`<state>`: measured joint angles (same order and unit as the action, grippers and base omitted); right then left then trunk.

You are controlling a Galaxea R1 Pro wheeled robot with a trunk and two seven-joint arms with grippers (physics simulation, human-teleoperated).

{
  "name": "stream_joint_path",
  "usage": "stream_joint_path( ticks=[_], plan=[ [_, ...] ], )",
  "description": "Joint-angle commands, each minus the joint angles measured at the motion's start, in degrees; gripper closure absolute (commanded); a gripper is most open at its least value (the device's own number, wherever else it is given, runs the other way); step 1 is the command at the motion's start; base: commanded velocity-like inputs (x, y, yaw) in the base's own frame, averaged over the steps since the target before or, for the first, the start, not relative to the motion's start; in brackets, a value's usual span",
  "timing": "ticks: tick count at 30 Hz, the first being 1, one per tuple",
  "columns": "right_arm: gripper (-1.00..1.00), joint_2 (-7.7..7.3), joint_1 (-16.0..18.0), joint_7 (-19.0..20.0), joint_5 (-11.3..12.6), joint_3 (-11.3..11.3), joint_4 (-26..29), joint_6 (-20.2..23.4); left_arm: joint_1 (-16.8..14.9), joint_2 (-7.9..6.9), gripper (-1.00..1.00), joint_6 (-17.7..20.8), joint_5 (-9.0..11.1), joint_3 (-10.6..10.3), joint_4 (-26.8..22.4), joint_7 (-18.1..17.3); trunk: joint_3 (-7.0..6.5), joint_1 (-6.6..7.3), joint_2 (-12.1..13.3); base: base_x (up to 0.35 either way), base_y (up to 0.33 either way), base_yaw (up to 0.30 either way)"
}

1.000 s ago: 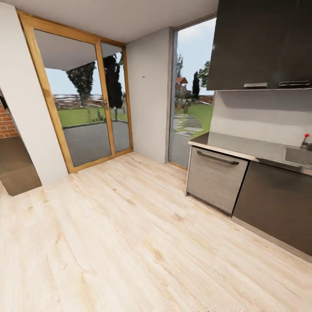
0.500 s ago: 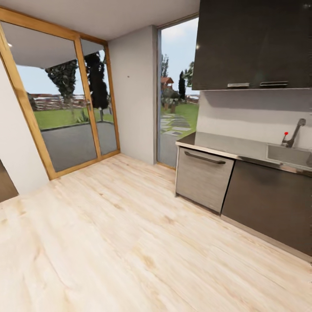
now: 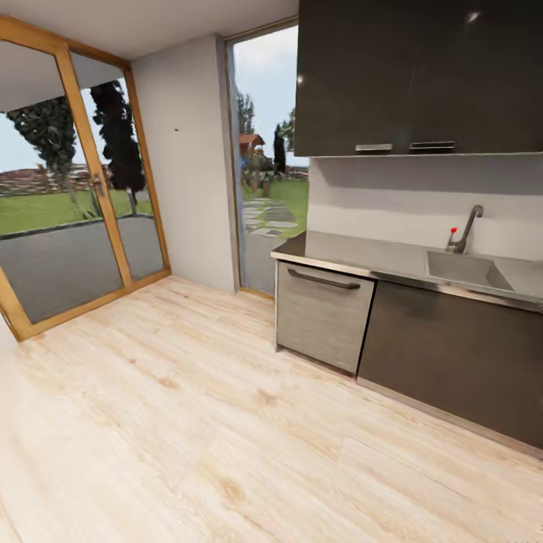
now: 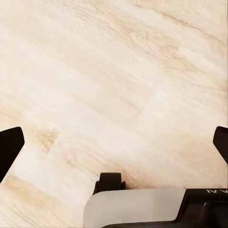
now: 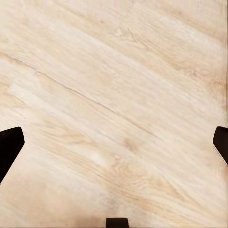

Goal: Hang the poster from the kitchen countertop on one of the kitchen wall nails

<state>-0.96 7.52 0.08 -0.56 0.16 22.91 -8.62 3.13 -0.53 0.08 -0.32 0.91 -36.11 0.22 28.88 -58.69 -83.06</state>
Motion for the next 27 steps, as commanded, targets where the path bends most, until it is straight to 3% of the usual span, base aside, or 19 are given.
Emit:
stream_joint_path(
  ticks=[1,10,27],
  plan=[
    [-1.0,0.0,0.04,0.01,-0.06,0.02,-0.06,-0.2,0.03,0.01,-1.0,0.01,-0.03,0.06,-0.1,0.03,0.05,-0.04,-0.02,0.341,0.0,-0.299],
    [-1.0,0.0,0.04,0.01,-0.06,0.01,-0.06,-0.24,0.03,0.01,-1.0,0.01,-0.03,0.08,-0.1,0.04,0.05,-0.04,-0.02,0.236,0.0,-0.3],
    [-1.0,-0.01,0.04,0.01,-0.06,0.02,-0.06,-0.24,0.03,0.01,-1.0,-0.08,-0.03,0.14,-0.09,0.04,0.05,-0.04,-0.02,0.015,0.0,-0.3]
  ],
)
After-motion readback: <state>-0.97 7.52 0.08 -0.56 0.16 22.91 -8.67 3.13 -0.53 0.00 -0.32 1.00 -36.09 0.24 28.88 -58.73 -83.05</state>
